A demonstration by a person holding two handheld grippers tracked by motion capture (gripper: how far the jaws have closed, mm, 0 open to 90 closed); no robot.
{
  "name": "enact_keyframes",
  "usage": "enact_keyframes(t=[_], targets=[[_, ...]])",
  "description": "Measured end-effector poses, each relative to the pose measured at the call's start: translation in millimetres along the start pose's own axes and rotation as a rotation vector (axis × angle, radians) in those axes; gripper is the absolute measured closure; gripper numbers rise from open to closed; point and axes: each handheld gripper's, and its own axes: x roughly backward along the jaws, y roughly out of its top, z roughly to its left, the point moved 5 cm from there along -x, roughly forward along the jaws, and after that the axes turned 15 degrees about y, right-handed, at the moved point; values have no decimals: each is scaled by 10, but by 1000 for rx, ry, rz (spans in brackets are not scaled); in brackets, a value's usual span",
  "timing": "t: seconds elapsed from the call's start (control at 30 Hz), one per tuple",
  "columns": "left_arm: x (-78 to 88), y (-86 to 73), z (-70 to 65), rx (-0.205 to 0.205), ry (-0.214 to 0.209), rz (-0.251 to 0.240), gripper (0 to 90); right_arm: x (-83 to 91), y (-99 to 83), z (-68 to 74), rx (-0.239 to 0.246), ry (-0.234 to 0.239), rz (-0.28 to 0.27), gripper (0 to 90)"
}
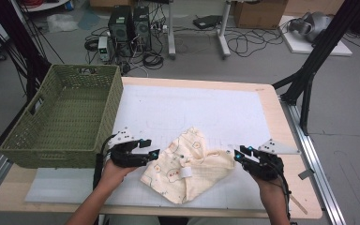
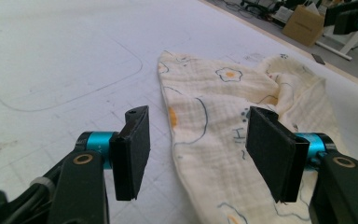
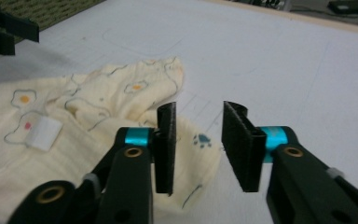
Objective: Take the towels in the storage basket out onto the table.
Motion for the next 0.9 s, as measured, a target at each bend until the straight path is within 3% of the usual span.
enact_keyframes(t=[0.07,0.2,0.33,0.4,0.47,0.5,0.53,0.6,0.77,0.87,0.9], targets=[[-100,-35,-66,-36,-9,46,400,-90,44,-24,17,-5,15,577],[-270,-149,-171,-128,21,165,399,-398,58,-84,52,14,91,535],[-341,-206,-232,-209,48,211,404,-600,78,-98,46,45,70,528],[-329,-210,-243,-273,84,204,481,-681,55,-94,39,60,74,527],[-305,-210,-257,-286,59,202,624,-758,13,-93,40,67,103,526],[-294,-217,-275,-294,38,199,772,-796,-7,-96,45,74,116,520],[-287,-221,-282,-299,37,196,841,-826,-27,-87,41,86,128,520],[-269,-216,-254,-298,52,192,859,-889,-61,-70,48,111,151,514],[-146,-148,-47,-226,101,148,862,-1010,-175,-13,57,143,241,511],[-64,-110,90,-194,130,128,862,-1024,-280,19,66,158,253,570],[-52,-103,116,-189,135,127,862,-993,-300,30,73,160,240,682]])
